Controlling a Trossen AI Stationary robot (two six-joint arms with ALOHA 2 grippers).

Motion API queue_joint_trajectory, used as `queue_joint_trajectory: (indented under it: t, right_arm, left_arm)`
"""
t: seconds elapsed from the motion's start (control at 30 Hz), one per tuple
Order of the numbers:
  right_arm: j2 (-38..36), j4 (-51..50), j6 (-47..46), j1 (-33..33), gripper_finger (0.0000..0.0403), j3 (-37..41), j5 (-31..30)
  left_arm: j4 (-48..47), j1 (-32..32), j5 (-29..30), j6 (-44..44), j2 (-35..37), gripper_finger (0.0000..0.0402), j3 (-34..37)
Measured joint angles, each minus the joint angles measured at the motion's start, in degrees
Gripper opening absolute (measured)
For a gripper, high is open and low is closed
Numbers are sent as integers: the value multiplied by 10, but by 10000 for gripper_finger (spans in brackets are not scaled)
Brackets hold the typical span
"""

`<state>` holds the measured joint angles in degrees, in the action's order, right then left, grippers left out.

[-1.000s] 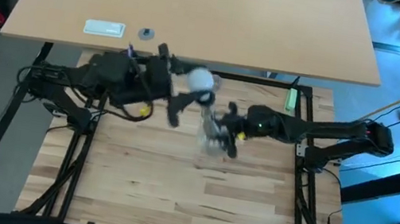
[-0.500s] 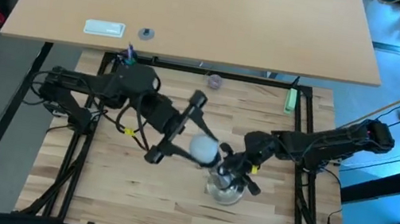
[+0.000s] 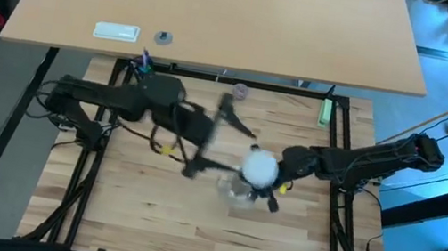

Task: Screw lightbulb
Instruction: Insert the lightbulb into the silver lamp

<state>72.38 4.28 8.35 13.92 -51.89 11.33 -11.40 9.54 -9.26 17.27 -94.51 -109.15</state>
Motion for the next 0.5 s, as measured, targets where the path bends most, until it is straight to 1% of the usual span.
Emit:
queue_joint_trajectory:
  t: [0.07, 0.13, 0.33, 0.43, 0.5]
  right_arm:
    - [-6, -18, -14, -5, 158, 2, -50]
    - [-5, -14, -19, -13, 158, 2, -109]
    - [-13, -9, -27, -49, 158, 2, -287]
    - [-13, -16, -28, -77, 158, 3, -362]
    - [-10, -10, -29, -100, 158, 3, -401]
  left_arm:
    - [-48, 3, 56, 0, 26, 352, 2]
    - [-51, 9, 118, -2, 45, 361, -1]
    - [-154, 45, 375, -39, 84, 360, 1]
    - [-156, 64, 499, -70, 94, 355, 0]
    - [-149, 75, 555, -81, 94, 351, 0]
